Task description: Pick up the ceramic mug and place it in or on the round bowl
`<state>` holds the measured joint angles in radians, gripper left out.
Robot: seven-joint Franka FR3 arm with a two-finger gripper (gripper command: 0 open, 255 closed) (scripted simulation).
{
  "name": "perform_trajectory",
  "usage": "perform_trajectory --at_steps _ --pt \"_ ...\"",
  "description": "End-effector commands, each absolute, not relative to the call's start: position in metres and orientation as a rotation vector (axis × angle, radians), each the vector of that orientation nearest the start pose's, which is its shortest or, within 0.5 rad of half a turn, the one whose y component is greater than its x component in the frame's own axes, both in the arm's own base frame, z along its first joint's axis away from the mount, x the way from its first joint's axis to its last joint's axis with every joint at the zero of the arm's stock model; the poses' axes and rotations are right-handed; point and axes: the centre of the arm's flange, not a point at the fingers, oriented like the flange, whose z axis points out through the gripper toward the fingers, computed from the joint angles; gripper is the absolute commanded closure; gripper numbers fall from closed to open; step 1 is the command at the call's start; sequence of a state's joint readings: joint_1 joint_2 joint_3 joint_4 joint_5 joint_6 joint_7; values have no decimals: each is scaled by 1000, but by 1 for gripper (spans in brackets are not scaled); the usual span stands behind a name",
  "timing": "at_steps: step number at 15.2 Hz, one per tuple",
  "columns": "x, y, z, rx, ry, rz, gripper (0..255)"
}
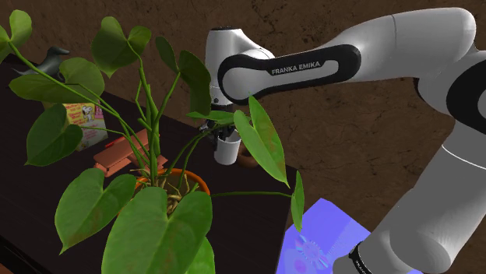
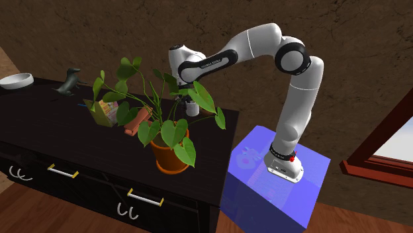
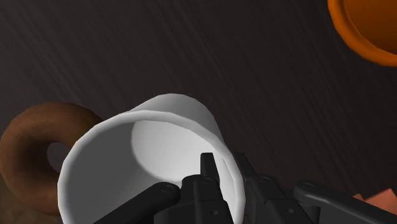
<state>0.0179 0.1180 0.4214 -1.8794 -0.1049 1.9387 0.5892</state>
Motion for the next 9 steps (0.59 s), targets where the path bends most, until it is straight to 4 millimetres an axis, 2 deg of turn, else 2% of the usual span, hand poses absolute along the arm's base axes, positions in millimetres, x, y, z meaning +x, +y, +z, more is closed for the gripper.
perform_trajectory --at_steps 1,3,9 --pt "534 235 459 -3202 178 28 255" --pt "534 235 469 -3202 178 28 255" --pt "553 159 479 -3202 178 28 255"
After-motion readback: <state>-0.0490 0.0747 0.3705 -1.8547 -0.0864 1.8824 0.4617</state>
